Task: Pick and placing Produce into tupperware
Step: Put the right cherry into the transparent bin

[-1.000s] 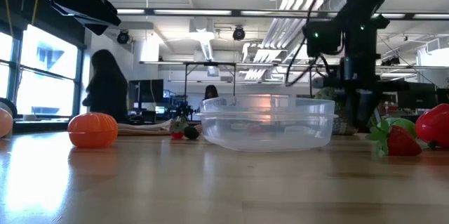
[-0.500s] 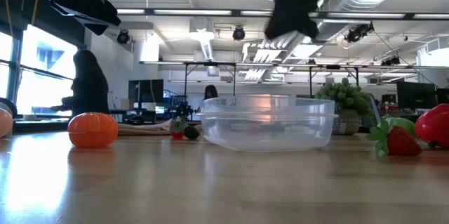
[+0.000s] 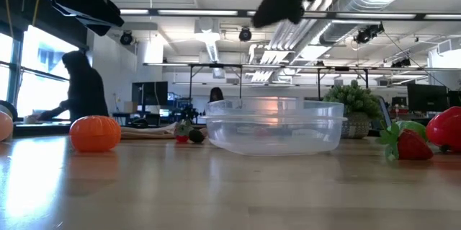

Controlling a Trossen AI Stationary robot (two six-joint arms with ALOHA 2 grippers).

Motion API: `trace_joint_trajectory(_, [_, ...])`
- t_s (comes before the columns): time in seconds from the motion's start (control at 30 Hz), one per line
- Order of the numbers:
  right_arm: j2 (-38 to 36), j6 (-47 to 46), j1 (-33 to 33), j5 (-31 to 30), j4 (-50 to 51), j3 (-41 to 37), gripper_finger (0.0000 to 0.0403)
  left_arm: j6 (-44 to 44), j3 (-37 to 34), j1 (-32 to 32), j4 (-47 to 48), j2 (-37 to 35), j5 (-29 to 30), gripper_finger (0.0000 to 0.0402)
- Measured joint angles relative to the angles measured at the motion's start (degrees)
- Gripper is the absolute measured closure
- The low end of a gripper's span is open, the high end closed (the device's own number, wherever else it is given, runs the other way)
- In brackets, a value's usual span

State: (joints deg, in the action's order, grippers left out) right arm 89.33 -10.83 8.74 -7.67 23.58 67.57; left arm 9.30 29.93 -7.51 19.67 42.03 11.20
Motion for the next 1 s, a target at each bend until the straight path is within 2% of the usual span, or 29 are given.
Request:
trace_joint_trajectory(0.2, [10.82,-1.49,-0.6,5.49,-0.78,-0.03,0.0318,0.0,0.0,-0.02,-0.01,-0.01,-0.02,0.0401])
trace_joint_trajectory(0.33, [14.57,-2.45,-1.1,7.78,-0.32,-0.04,0.0318,0.0,0.0,-0.02,0.01,-0.01,0.0,0.0401])
trace_joint_trajectory(0.63, [15.7,-3.69,-2.76,8.36,5.67,-0.04,0.0318,0.0,0.0,-0.02,0.0,0.0,-0.01,0.0401])
trace_joint_trajectory(1.0, [15.79,-4.13,-3.87,8.36,7.09,-0.04,0.0314,-0.01,0.0,-0.02,0.01,0.0,-0.01,0.0401])
